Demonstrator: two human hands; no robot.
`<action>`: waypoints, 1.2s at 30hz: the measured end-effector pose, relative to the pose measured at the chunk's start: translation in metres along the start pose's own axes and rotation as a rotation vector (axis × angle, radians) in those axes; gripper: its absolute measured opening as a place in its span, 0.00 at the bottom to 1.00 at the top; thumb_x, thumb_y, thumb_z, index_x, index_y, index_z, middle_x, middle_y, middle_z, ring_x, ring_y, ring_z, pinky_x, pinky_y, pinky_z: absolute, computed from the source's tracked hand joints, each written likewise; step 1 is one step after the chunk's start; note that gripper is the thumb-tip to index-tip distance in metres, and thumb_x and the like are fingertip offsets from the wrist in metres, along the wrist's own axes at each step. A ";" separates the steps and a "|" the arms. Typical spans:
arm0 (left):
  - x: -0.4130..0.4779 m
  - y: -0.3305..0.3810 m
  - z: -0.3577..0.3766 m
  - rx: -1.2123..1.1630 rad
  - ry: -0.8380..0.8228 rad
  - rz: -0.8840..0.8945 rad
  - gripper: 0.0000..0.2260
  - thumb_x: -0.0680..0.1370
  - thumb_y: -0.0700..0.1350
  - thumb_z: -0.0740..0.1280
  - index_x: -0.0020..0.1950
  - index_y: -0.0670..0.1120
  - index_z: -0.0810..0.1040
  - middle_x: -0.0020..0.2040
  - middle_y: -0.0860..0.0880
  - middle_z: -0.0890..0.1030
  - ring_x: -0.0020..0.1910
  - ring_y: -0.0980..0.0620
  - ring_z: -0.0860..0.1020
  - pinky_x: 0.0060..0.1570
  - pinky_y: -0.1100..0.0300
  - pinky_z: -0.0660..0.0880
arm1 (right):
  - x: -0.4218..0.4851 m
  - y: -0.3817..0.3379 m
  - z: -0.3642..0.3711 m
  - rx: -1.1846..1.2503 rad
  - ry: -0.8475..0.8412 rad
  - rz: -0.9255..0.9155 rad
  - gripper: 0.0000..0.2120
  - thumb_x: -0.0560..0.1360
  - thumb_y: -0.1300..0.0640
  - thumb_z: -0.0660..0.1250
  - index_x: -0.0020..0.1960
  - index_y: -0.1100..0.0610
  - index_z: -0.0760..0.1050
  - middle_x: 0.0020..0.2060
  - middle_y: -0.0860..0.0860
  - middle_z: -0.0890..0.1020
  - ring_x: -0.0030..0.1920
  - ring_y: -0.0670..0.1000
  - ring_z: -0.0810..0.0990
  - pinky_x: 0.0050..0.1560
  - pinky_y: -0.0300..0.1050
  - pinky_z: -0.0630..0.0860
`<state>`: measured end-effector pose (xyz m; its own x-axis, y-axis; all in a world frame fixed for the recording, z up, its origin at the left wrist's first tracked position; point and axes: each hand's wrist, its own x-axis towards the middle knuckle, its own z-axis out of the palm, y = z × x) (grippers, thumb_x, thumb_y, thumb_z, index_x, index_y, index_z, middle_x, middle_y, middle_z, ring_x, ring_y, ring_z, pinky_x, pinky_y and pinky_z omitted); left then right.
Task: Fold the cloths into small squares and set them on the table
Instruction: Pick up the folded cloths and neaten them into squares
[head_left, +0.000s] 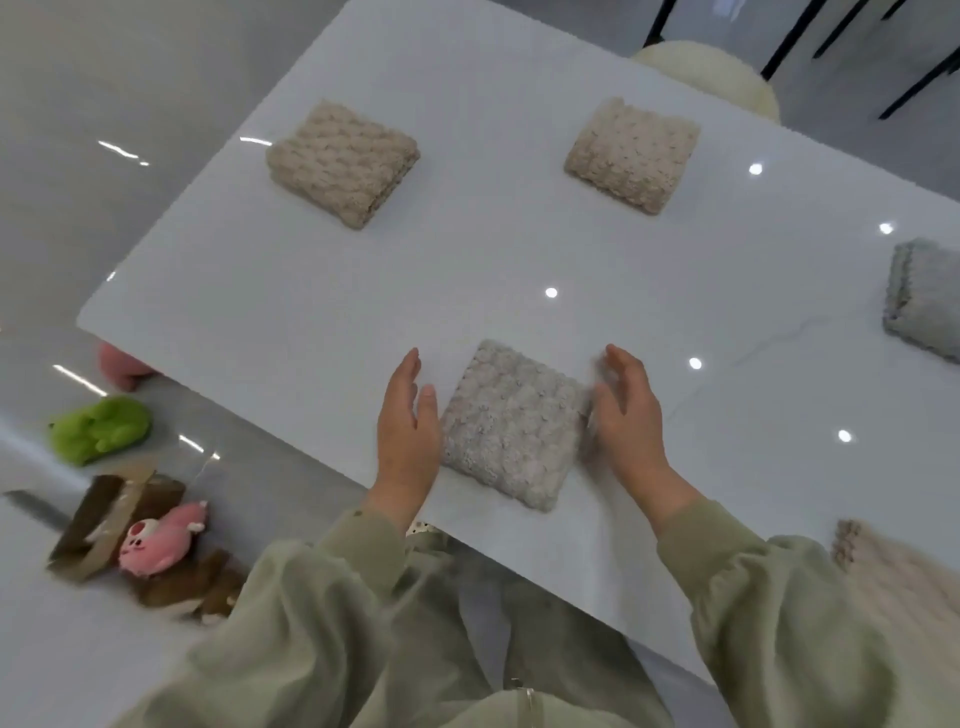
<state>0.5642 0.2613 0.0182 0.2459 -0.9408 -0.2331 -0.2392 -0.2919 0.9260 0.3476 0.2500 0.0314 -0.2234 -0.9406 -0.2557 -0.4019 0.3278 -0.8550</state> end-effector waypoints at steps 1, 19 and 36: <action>-0.010 -0.002 0.004 -0.040 0.102 -0.036 0.19 0.83 0.40 0.53 0.74 0.45 0.61 0.70 0.53 0.66 0.70 0.58 0.65 0.63 0.77 0.59 | 0.010 0.000 -0.004 -0.010 -0.062 -0.041 0.22 0.76 0.55 0.58 0.70 0.53 0.64 0.66 0.46 0.70 0.68 0.47 0.68 0.70 0.48 0.64; -0.062 0.013 0.118 -0.375 0.840 -0.214 0.26 0.78 0.49 0.51 0.77 0.46 0.53 0.75 0.56 0.57 0.74 0.62 0.55 0.70 0.71 0.54 | 0.077 -0.026 0.019 -0.039 -0.849 -0.343 0.22 0.76 0.53 0.58 0.69 0.57 0.68 0.63 0.47 0.74 0.61 0.35 0.72 0.59 0.27 0.68; -0.061 0.020 0.121 -0.265 0.743 -0.217 0.26 0.79 0.45 0.53 0.77 0.44 0.51 0.76 0.51 0.54 0.74 0.61 0.52 0.71 0.69 0.50 | 0.068 -0.028 0.023 -0.069 -0.821 -0.342 0.21 0.75 0.52 0.58 0.66 0.57 0.70 0.59 0.44 0.76 0.58 0.34 0.74 0.55 0.26 0.69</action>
<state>0.4304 0.2918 0.0153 0.8417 -0.4817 -0.2441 0.0924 -0.3168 0.9440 0.3643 0.1744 0.0279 0.6144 -0.7462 -0.2562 -0.3880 -0.0030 -0.9217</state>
